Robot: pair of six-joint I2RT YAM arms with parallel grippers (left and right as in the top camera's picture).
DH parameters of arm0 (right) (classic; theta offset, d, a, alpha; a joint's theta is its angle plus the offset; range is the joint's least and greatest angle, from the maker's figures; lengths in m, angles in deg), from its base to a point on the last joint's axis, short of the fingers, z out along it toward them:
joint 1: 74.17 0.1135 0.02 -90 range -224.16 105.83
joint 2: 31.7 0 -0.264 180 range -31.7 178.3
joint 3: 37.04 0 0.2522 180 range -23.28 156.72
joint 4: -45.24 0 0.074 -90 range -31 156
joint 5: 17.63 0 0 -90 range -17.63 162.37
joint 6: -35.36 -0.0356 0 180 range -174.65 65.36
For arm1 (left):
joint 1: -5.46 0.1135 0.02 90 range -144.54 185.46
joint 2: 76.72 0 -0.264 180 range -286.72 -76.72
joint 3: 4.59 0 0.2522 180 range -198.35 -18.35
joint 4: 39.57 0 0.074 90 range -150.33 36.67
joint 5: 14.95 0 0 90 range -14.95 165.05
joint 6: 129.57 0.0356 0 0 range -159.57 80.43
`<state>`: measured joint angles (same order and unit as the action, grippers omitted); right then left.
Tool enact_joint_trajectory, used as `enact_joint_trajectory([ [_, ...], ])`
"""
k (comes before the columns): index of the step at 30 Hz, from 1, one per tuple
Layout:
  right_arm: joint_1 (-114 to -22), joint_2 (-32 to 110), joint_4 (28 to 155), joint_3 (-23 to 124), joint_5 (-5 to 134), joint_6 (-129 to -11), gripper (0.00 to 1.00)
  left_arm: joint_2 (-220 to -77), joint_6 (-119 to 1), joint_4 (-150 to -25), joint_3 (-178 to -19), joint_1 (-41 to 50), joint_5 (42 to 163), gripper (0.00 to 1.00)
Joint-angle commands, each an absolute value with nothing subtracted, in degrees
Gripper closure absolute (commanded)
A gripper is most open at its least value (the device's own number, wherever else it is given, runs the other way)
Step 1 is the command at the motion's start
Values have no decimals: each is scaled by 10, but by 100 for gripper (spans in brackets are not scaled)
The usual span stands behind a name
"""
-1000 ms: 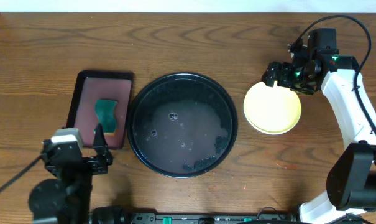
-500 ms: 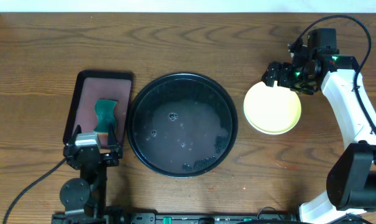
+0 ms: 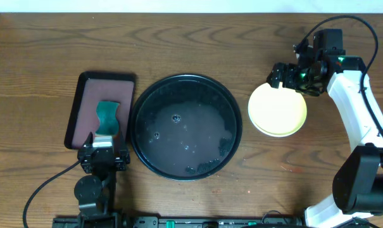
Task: Clean dirty plates on tray and stack at the side
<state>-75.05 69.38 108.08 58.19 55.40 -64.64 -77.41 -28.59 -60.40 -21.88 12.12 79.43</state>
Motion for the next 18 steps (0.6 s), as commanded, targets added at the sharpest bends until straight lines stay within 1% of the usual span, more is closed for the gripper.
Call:
enact_joint_trajectory([
  [1, -749, 682, 1081, 590, 550, -649, 1, -768, -278, -582, -192, 124, 800, 25],
  [18, -749, 682, 1081, 590, 550, -649, 1, -770, -278, -569, -186, 124, 800, 24],
])
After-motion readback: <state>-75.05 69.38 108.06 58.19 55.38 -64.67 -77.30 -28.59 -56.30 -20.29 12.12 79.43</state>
